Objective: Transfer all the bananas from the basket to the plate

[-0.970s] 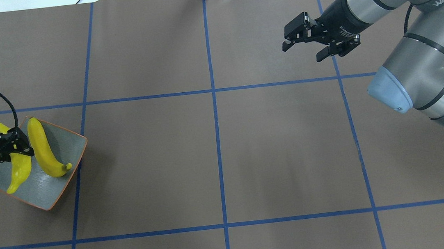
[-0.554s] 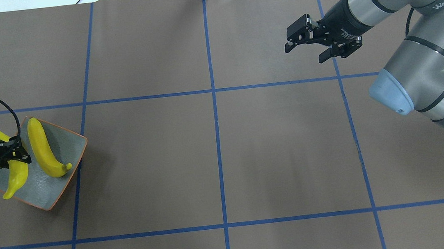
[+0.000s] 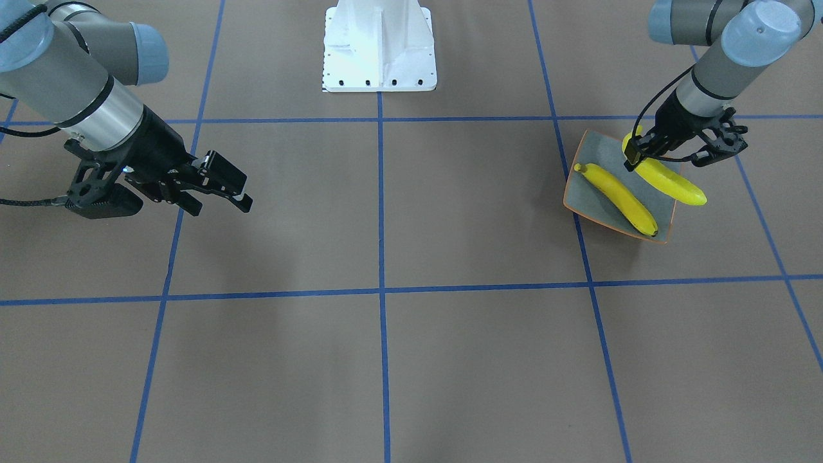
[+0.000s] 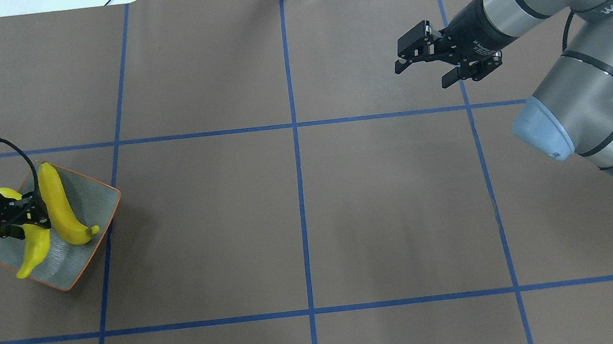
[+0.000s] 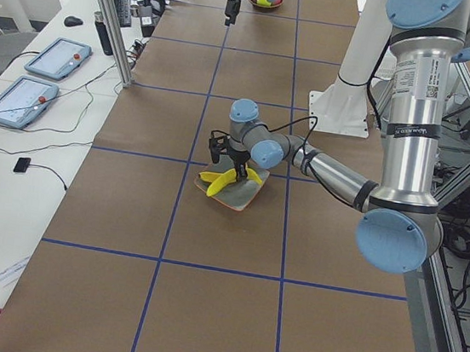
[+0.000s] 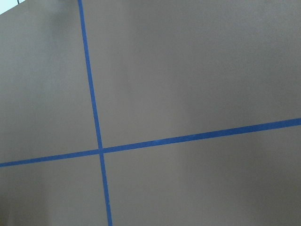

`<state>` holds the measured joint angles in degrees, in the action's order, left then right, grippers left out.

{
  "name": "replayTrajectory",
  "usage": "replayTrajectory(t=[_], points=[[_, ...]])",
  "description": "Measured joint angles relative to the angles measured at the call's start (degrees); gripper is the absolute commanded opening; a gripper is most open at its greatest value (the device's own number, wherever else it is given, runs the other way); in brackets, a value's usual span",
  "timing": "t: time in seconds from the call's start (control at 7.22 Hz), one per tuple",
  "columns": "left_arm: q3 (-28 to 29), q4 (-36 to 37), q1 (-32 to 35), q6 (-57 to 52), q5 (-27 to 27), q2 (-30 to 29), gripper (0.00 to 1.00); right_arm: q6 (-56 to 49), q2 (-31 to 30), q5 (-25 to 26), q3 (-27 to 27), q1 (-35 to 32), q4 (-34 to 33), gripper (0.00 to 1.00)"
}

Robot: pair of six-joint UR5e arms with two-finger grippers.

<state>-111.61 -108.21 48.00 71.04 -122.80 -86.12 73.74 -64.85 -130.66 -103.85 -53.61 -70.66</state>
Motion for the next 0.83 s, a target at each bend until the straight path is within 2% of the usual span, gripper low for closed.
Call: replayTrajectory(t=[0.42,0.83], points=[[0.1,-0.1,-0.7,0.0,0.2,-0.6,1.0,0.0,-0.4,0.0,-0.7,-0.1,0.0,1.0],[-1.3,-0.6,0.2,-0.1,-0.3,-3.8,1.0,0.0,-1.9,0.3,-1.0,-0.9,0.0,1.0]])
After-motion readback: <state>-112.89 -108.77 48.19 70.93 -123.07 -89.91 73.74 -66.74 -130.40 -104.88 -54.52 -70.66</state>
